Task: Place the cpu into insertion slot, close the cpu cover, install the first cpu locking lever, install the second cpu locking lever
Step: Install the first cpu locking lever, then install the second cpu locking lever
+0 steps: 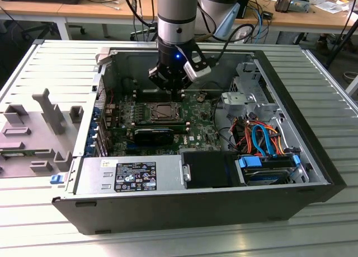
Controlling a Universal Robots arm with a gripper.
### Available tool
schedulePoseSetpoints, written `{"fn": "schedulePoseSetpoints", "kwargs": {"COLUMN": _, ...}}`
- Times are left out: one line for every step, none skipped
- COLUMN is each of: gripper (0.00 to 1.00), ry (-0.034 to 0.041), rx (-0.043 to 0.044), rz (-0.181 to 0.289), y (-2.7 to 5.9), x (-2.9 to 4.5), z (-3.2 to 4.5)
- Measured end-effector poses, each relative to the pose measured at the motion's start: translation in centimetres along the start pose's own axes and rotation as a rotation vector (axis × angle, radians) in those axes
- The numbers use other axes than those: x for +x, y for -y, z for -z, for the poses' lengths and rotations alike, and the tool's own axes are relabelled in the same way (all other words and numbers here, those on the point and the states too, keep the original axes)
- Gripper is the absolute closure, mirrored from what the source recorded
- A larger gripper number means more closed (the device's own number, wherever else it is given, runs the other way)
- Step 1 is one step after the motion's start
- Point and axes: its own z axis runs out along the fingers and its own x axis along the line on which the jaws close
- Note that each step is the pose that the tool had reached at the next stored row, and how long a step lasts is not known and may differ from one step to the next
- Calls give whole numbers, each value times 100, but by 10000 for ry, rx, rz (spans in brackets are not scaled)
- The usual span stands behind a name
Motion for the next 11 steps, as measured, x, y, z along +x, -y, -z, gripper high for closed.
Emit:
{"fn": "schedulePoseSetpoints", "kwargs": {"gripper": 89, "ry": 0, "rx": 0, "rz": 0, "y": 0, "x": 0, "z": 0}}
{"fn": "schedulePoseSetpoints", "kwargs": {"gripper": 89, "ry": 0, "rx": 0, "rz": 1, "y": 0, "x": 0, "z": 0}}
{"fn": "schedulePoseSetpoints", "kwargs": {"gripper": 89, "ry": 0, "rx": 0, "rz": 0, "y": 0, "x": 0, "z": 0}}
{"fn": "schedulePoseSetpoints", "kwargs": {"gripper": 89, "ry": 0, "rx": 0, "rz": 0, "y": 0, "x": 0, "z": 1}}
{"fn": "schedulePoseSetpoints", "kwargs": {"gripper": 89, "ry": 0, "rx": 1, "rz": 0, "y": 1, "x": 0, "z": 1}}
{"fn": "schedulePoseSetpoints", "kwargs": {"gripper": 89, "ry": -2, "rx": 3, "rz": 1, "y": 4, "x": 0, "z": 2}}
{"fn": "schedulePoseSetpoints", "kwargs": {"gripper": 89, "ry": -1, "rx": 1, "rz": 2, "y": 15, "x": 0, "z": 1}}
{"fn": "schedulePoseSetpoints", "kwargs": {"gripper": 89, "ry": 0, "rx": 0, "rz": 1, "y": 23, "x": 1, "z": 1}}
{"fn": "schedulePoseSetpoints", "kwargs": {"gripper": 89, "ry": 0, "rx": 0, "rz": 0, "y": 52, "x": 1, "z": 1}}
{"fn": "schedulePoseSetpoints", "kwargs": {"gripper": 89, "ry": -1, "rx": 1, "rz": 0, "y": 88, "x": 2, "z": 2}}
{"fn": "schedulePoseSetpoints", "kwargs": {"gripper": 89, "ry": 0, "rx": 0, "rz": -1, "y": 126, "x": 1, "z": 1}}
